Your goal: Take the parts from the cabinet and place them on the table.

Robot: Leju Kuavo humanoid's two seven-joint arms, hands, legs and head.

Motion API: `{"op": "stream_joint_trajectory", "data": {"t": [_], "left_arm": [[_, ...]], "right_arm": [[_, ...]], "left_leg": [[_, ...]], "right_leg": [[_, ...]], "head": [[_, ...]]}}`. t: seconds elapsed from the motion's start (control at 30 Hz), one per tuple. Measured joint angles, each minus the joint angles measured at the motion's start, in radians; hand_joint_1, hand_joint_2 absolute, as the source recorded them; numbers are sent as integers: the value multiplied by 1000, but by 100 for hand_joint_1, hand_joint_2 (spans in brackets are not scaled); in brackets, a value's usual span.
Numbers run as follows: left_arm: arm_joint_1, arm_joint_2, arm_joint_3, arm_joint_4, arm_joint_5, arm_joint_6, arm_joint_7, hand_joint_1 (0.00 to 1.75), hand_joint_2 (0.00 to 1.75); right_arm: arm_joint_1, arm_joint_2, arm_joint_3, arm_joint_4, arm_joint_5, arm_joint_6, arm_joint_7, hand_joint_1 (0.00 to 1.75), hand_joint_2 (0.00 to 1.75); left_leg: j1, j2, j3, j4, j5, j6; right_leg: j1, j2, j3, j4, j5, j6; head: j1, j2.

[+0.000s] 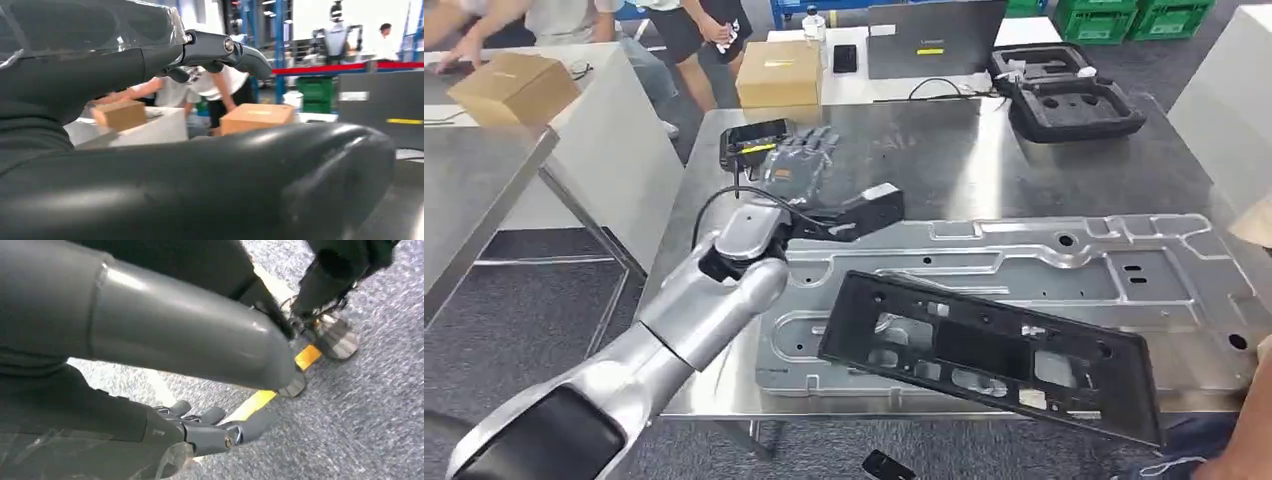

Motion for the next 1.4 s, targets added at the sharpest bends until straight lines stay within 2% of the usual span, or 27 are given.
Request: {"op": "stream_joint_trajectory", "data": {"t": [0.07,0.13,0.17,0.23,0.27,0.4,0.43,0.47,0.5,0.57,0.63,0.67,0.7,0.77,0.8,0.83,0.97,1.0,1.03,1.07,1.13,1.17,1.2,1.27,1.3,1.33,1.4], "left_arm": [[0,25,13,-5,3,2,4,0,0],[3,40,23,-8,3,2,5,0,0],[3,48,28,-10,3,2,6,0,0],[-1,56,38,-22,3,3,6,0,0],[-6,57,44,-28,3,5,6,0,0],[-19,72,55,-42,6,15,19,0,0],[-17,76,61,-46,6,15,21,0,0],[-18,76,64,-51,6,15,21,0,0],[-20,76,66,-52,8,15,21,0,0],[-15,79,71,-57,13,14,21,0,0],[-5,84,73,-57,18,13,22,0,0],[1,87,74,-57,19,13,22,0,0],[3,88,76,-57,20,13,22,0,0],[4,92,77,-58,20,13,23,0,0],[4,95,78,-64,21,13,23,0,0],[3,99,81,-69,21,14,23,0,0],[8,103,88,-73,27,13,23,0,0],[8,105,91,-74,29,13,23,0,0],[8,107,94,-74,31,13,23,0,0],[8,110,96,-76,35,13,23,0,0],[9,114,97,-76,40,14,22,0,0],[11,115,98,-76,45,14,21,0,0],[13,116,99,-76,48,14,20,0,0],[13,119,101,-77,54,15,18,0,0],[13,120,101,-83,56,15,18,0,0],[12,120,102,-87,58,15,16,0,0],[8,120,106,-94,85,13,8,0,0]], "right_arm": [[2,-2,0,0,2,-5,0,0,0],[4,-4,0,0,5,-6,-1,0,0],[4,-5,0,0,5,-8,-1,0,0],[3,-6,0,0,8,-8,-1,0,0],[2,-3,0,-1,8,-8,-1,0,0],[3,-4,0,-2,10,-11,-3,0,0],[8,-3,0,-2,11,-11,-3,0,0],[7,-7,0,-2,11,-11,-3,0,0],[7,-8,0,-2,11,-11,-3,0,0],[11,-11,0,-2,13,-11,-2,0,0],[15,-15,0,-2,14,-11,-2,0,0],[17,-17,0,-2,14,-11,-2,0,0],[17,-19,0,-2,14,-11,-2,0,0],[17,-21,0,-2,15,-11,-2,0,0],[17,-23,0,-2,16,-11,-2,0,0],[18,-25,0,-2,17,-11,-2,0,0],[19,-25,0,-2,21,-11,-4,0,0],[19,-22,0,-2,21,-11,-4,0,0],[18,-24,0,-2,21,-10,-4,0,0],[17,-25,0,-2,21,-11,-4,0,0],[17,-25,0,-2,21,-11,-5,0,0],[18,-26,0,-2,21,-11,-5,0,0],[18,-26,0,-2,21,-11,-5,0,0],[19,-26,0,-2,22,-11,-6,0,0],[19,-26,0,-2,22,-11,-6,0,0],[18,-26,0,-2,22,-12,-6,0,0],[19,-26,0,-2,19,-19,-10,0,0]], "left_leg": [[17,1,-68,198,-104,-19],[22,0,-66,234,-115,-20],[20,0,-19,170,-93,-14],[13,0,109,-29,-34,10],[6,1,160,-107,-29,26],[-14,1,147,-123,0,38],[-11,2,145,-154,30,42],[0,6,147,-173,55,34],[-1,2,138,-182,68,41],[-2,3,114,-181,91,46],[-7,3,91,-180,107,49],[-10,3,77,-179,118,50],[-11,3,66,-177,126,50],[-11,3,49,-171,136,46],[-11,3,36,-159,142,42],[-17,4,23,-153,146,36],[-15,5,20,-153,172,21],[-13,4,13,-149,168,18],[-11,1,2,-125,131,6],[-1,1,-26,-39,51,-10],[15,1,-76,137,-53,-28],[22,1,-87,200,-78,-34],[27,1,-84,227,-74,-37],[31,1,-24,168,-22,-39],[31,1,57,51,20,-35],[30,1,127,-54,37,-28],[17,-2,186,-163,-2,-18]], "right_leg": [[0,-4,-18,0,12,-3],[1,-4,-32,0,23,-1],[2,-4,-40,0,32,2],[9,-4,-51,-1,45,5],[4,-6,-52,-2,51,5],[-6,-13,-47,-33,87,38],[1,-10,-43,-58,108,50],[-4,-12,-55,-51,83,48],[5,-11,-66,-18,34,46],[7,-11,-108,152,-91,47],[11,-11,-131,281,-145,49],[13,-11,-116,291,-136,48],[14,-11,-78,253,-113,46],[16,-11,20,116,-63,42],[16,-11,106,-11,-55,38],[24,-11,131,-61,-75,31],[27,-10,113,-50,-53,6],[17,-15,109,-54,-43,-2],[15,-14,100,-54,-35,-5],[12,-15,84,-54,-22,-13],[9,-16,57,-53,-4,-11],[8,-16,44,-53,6,-9],[6,-15,31,-52,15,-6],[4,-15,12,-52,30,0],[4,-14,3,-51,39,6],[4,-14,0,-52,44,10],[3,-16,-4,-57,57,23]], "head": [[0,0],[0,0],[0,0],[-1,0],[0,0],[-5,0],[-5,0],[-5,0],[-3,0],[-2,0],[-2,0],[-2,0],[-2,0],[-2,0],[-2,0],[-1,0],[-3,0],[0,0],[-2,0],[-2,0],[-2,0],[-2,0],[-2,0],[-2,0],[-2,0],[-2,0],[-2,0]]}}
